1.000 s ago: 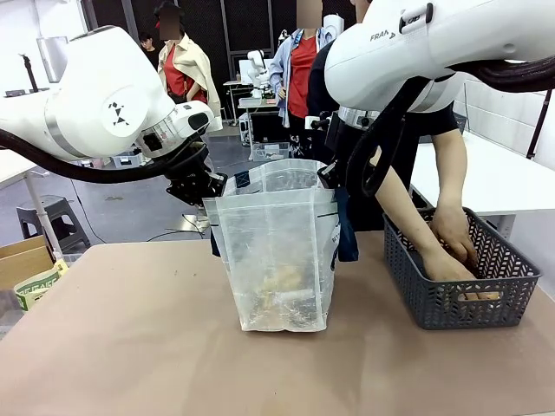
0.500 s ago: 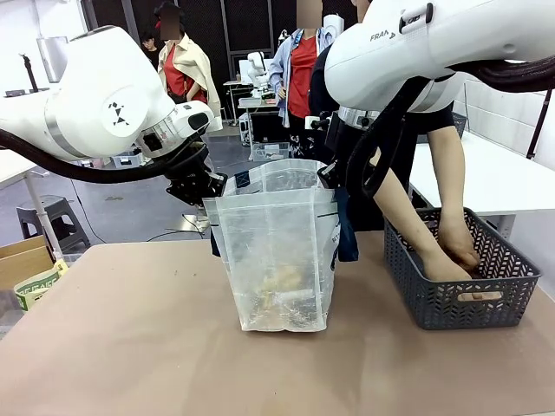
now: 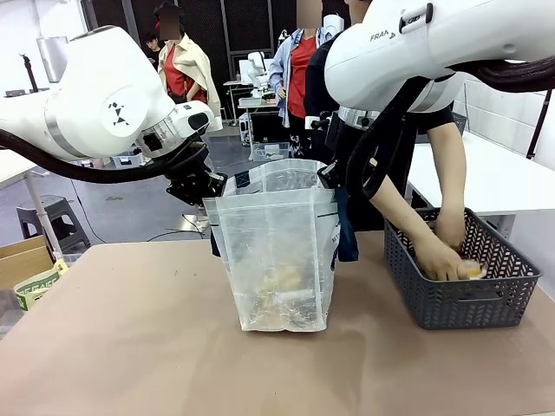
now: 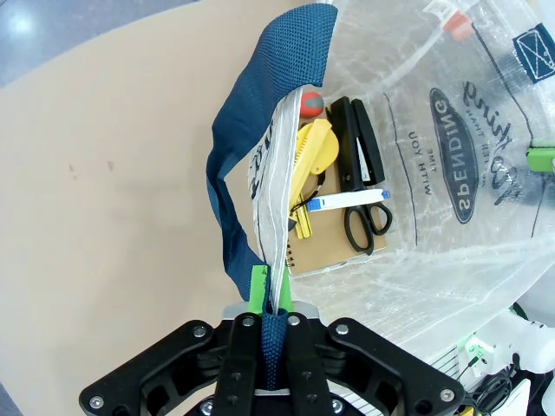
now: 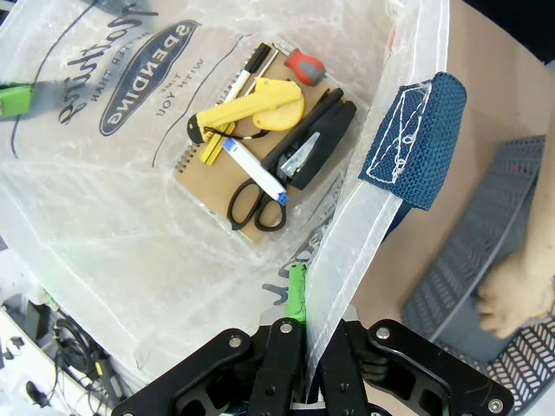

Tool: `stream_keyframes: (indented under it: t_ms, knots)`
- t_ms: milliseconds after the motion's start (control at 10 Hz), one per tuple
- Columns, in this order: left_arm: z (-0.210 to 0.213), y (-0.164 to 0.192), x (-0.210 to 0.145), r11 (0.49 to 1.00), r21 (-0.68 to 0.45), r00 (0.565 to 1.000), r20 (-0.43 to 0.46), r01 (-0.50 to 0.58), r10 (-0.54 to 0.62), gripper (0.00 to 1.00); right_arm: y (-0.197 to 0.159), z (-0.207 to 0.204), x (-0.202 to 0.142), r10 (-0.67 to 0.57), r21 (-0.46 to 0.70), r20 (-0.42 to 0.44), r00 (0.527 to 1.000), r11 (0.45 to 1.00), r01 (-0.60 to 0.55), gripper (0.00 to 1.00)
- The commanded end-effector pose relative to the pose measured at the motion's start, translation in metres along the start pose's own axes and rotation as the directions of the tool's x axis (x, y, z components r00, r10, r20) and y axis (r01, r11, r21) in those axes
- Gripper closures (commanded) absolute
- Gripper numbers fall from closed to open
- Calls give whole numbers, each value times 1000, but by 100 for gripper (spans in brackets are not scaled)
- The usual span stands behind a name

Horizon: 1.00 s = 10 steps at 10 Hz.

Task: Transfer purchased items from the store into the shopping bag.
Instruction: Move the Reusable shopping bag to the right side of the table.

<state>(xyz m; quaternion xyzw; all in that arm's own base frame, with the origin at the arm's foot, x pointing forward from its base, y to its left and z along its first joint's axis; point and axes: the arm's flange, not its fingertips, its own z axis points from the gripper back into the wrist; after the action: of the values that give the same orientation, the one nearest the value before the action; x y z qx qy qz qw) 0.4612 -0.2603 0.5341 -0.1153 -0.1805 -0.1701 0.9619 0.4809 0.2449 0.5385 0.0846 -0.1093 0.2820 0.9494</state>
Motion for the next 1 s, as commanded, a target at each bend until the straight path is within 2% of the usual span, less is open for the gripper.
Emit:
stream_keyframes:
  t_ms: [0, 900]
  knots:
    - [2, 3, -1, 1000, 6, 1000, 4, -15, 15, 100, -3, 2, -1, -4, -3, 4, 1000, 1000, 4, 100]
    - [2, 3, -1, 1000, 6, 1000, 4, -15, 15, 100, -3, 2, -1, -4, -3, 4, 1000, 1000, 4, 100]
